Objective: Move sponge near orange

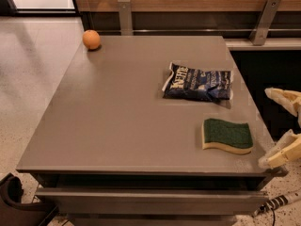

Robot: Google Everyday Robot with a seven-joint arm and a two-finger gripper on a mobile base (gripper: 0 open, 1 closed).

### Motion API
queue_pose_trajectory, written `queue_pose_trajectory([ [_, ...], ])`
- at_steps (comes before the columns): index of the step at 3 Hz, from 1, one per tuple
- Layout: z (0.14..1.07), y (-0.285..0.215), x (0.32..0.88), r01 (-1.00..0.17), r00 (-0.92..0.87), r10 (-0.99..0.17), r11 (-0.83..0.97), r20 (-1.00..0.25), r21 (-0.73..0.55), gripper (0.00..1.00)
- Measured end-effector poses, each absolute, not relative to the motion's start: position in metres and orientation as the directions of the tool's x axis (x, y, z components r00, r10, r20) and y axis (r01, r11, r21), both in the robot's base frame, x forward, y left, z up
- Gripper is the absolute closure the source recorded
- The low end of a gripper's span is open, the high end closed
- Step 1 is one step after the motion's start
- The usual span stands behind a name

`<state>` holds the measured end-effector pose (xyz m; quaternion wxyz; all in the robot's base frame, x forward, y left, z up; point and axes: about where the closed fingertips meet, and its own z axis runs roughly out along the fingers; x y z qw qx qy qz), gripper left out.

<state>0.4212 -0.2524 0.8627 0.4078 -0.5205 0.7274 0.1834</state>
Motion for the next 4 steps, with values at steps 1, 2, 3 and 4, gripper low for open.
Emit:
queue_pose_trajectory([
  [1, 0.849, -0.251, 0.425, -0.911, -0.141, -0.578, 0.394, -0.804, -0.123, 0.0],
  [2, 0.829, -0.252, 0.424, -0.912, -0.154, -0.521, 0.402, -0.839, -0.082, 0.0],
  [3, 0.814, -0.247, 0.428, -0.917, -0.153, -0.471, 0.394, -0.869, -0.052, 0.0],
  [4, 0.804, -0.239, 0.433, -0.922, -0.148, -0.43, 0.386, -0.891, -0.033, 0.24],
])
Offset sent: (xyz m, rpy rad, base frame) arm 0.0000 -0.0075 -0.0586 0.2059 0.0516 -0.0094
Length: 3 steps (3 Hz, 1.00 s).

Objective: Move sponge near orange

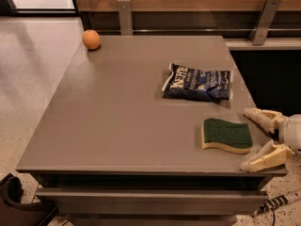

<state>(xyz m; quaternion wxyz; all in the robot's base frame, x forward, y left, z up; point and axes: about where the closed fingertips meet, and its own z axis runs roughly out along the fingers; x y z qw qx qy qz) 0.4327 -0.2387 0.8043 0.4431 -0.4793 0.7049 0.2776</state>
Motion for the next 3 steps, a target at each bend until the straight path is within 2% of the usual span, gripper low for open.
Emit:
queue_pose_trajectory([
  [1, 0.8057, -0.2375, 0.4326, -0.923, -0.147, -0.433, 0.383, -0.889, -0.035, 0.62],
  [2, 0.8095, -0.2375, 0.4326, -0.923, -0.147, -0.433, 0.383, -0.889, -0.035, 0.85],
  [3, 0.8097, -0.2372, 0.4326, -0.923, -0.146, -0.433, 0.383, -0.889, -0.035, 1.0],
])
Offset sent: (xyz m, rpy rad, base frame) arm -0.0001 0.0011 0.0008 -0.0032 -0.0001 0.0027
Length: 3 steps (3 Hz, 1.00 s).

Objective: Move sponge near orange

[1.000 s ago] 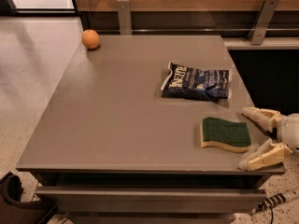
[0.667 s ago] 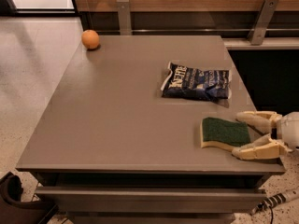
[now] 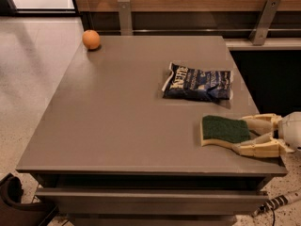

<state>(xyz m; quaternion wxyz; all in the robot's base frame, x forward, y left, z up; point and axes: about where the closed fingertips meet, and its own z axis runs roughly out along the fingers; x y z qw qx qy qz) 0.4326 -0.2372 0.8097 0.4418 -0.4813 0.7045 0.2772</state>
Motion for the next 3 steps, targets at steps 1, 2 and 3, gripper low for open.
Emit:
queue_pose_trajectory([
  [1, 0.81, -0.237, 0.433, -0.923, -0.146, -0.433, 0.383, -0.889, -0.035, 1.0],
  [2, 0.829, -0.235, 0.448, -0.929, -0.133, -0.458, 0.366, -0.879, -0.05, 1.0],
  [3, 0.872, -0.234, 0.489, -0.931, -0.134, -0.486, 0.361, -0.863, -0.059, 1.0],
])
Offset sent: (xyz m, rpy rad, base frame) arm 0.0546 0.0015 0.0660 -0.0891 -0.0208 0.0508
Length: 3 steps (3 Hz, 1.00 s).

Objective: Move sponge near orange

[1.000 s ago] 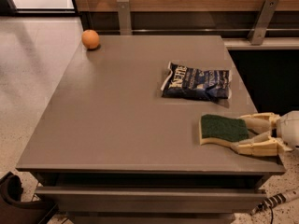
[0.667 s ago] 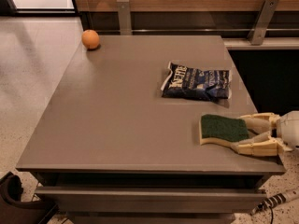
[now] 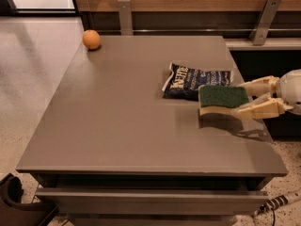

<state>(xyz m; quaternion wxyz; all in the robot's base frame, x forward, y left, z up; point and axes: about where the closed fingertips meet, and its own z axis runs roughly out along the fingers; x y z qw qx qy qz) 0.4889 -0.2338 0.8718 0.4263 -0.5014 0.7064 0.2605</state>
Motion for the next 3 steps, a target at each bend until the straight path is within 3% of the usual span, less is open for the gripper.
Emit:
queue_pose_trajectory([
  [1, 0.891, -0.235, 0.51, -0.926, -0.149, -0.487, 0.374, -0.861, -0.052, 1.0],
  [3, 0.915, -0.209, 0.605, -0.865, -0.236, -0.444, 0.5, -0.864, -0.021, 1.0],
])
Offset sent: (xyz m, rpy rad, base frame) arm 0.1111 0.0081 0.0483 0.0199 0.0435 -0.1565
